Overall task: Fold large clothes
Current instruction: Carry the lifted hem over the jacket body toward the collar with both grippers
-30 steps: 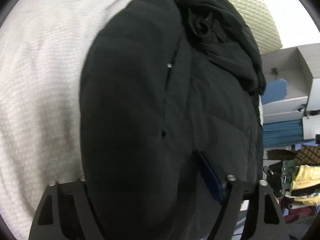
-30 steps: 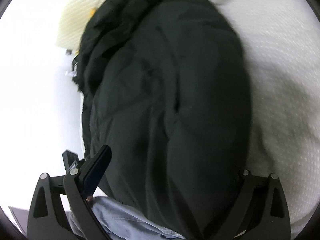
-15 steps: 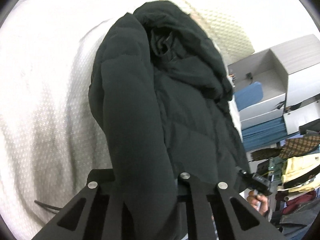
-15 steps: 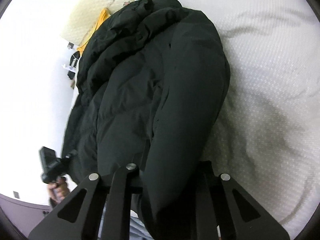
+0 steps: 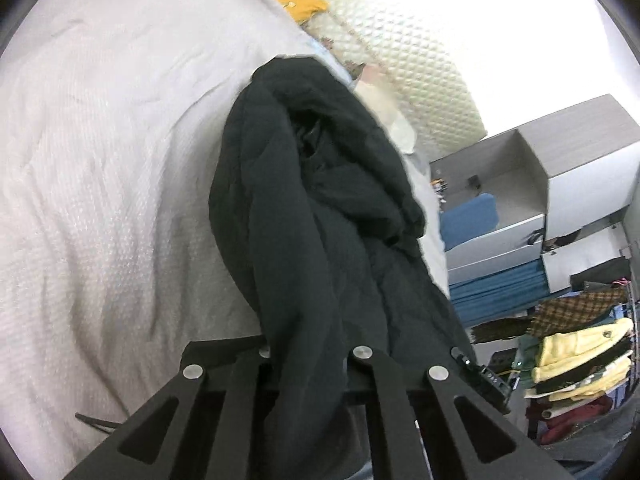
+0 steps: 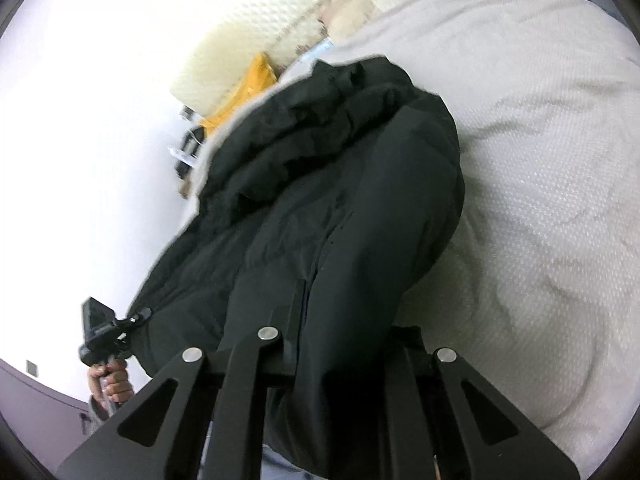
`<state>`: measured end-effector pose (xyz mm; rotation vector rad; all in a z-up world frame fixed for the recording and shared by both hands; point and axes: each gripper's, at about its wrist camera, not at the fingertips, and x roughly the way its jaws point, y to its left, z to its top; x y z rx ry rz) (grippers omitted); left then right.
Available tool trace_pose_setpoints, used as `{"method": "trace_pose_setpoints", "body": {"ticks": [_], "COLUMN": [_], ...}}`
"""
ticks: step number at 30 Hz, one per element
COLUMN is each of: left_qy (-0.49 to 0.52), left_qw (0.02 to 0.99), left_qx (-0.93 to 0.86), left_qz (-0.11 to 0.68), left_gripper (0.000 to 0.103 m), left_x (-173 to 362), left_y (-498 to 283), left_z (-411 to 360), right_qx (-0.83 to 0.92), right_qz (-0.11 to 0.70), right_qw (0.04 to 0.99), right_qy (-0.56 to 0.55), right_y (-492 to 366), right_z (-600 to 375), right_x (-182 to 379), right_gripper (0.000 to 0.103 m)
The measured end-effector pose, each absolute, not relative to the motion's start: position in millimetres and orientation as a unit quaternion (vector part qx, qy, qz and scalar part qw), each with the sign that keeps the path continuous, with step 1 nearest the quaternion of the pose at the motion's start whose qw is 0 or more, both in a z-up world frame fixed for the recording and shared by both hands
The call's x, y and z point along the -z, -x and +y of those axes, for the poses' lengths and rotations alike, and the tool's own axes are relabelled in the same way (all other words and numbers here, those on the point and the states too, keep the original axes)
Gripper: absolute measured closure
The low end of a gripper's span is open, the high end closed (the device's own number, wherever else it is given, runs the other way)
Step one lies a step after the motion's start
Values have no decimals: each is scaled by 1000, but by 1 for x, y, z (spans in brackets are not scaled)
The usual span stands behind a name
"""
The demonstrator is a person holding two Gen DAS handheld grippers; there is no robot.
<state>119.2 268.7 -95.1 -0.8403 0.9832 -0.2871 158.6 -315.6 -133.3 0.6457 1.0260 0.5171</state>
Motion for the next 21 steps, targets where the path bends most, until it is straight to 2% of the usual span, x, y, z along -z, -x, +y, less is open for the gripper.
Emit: {"method": "trace_pose_setpoints", "body": {"ticks": [10,21], "left_qy": [387,348], "left_qw": [801,809], "left_qx": [170,180], "left_qz": [424,439], "left_gripper": [98,97], "left_x": [8,-50], "left_y": [-61,29], "left_z": [302,280], "right_qx": [-297,-308], "right_qz": [410,401], "right_qw": [805,815], "right_qy": [-308,-283], "right_y": [-112,-36], "right_z": [-354,-380], "right_x": [63,5], "right_gripper": [93,93]}}
